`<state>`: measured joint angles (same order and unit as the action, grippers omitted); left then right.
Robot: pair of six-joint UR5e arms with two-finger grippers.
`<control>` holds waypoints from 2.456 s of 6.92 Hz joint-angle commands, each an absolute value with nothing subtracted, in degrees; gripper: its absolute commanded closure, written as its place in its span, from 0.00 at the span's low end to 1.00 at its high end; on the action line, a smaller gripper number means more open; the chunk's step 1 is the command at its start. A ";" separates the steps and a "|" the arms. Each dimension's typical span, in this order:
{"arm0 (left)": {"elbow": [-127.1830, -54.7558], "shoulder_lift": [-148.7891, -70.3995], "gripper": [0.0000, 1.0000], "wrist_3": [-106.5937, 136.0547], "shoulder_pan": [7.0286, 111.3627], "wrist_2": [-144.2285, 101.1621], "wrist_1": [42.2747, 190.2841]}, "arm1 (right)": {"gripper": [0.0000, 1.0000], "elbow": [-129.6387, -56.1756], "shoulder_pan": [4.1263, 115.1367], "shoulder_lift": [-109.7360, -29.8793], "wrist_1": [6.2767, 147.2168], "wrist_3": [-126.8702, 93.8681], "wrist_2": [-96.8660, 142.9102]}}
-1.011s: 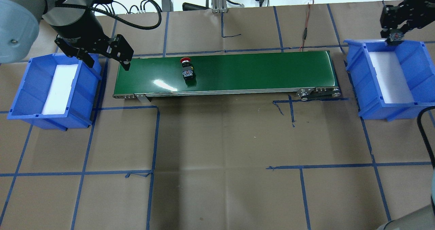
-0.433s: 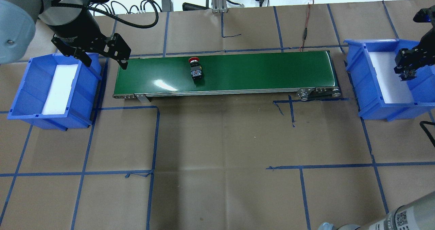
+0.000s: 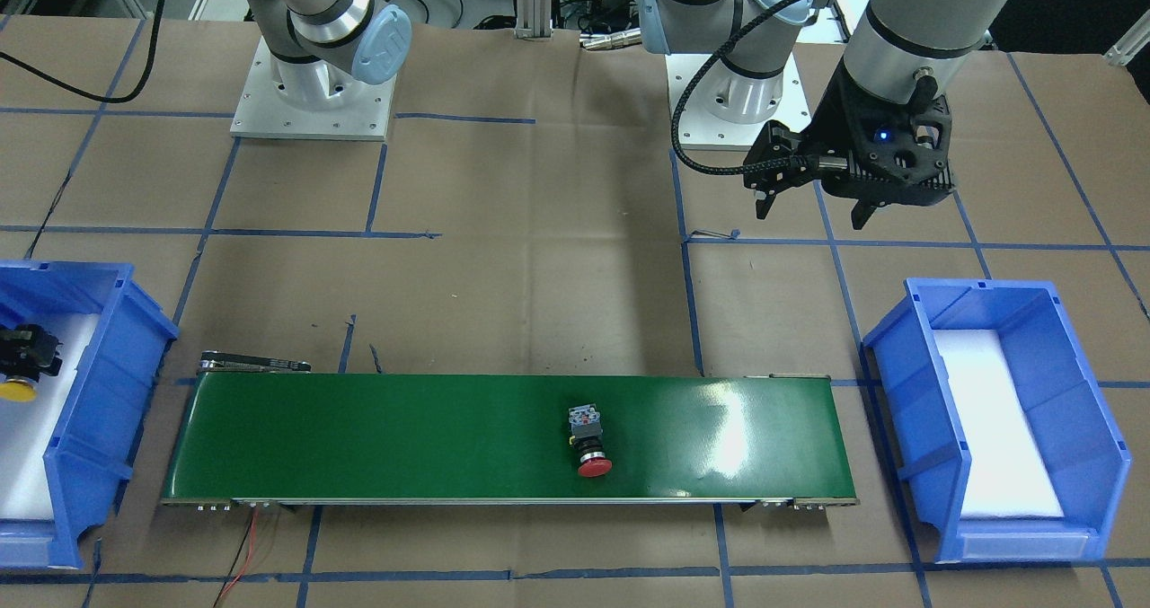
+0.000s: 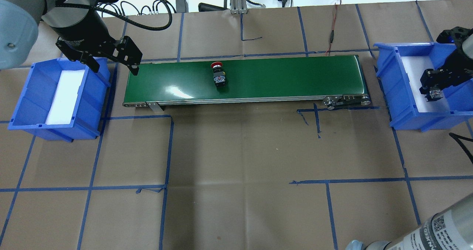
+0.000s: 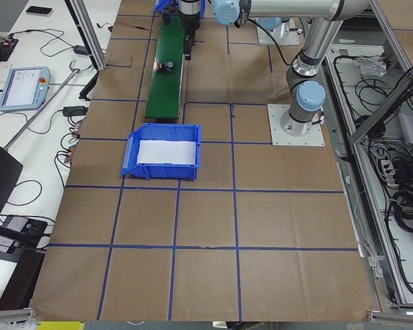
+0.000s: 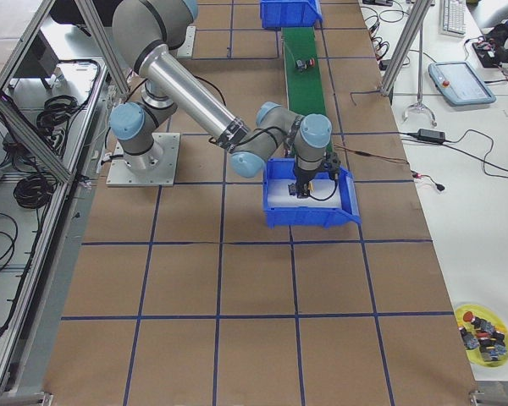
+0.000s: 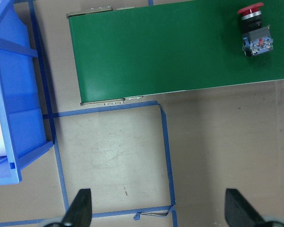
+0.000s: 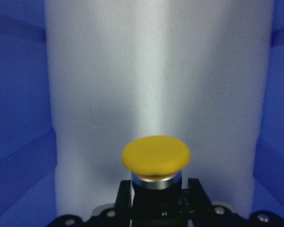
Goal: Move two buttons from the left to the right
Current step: 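Carry the yellow button into the blue bin near the right arm, then release the yellow button in the bin and raise the right gripper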
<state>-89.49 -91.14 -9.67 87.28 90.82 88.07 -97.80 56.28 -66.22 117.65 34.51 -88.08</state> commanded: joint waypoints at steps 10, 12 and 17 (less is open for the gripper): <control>-89.56 -91.14 0.00 -9.67 87.28 90.79 88.07 | 0.00 -89.69 58.43 -72.50 102.00 27.29 -89.03; -89.56 -91.14 0.00 -9.67 87.28 90.70 88.07 | 0.00 -79.50 63.17 -73.30 90.66 19.30 -88.86; -89.56 -91.14 0.00 -9.67 87.28 90.79 88.07 | 0.00 -78.65 87.65 -76.63 95.15 2.23 -88.41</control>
<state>-89.56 -91.14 -9.67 87.30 90.79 88.07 -77.93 81.02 -75.79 92.46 6.27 -88.09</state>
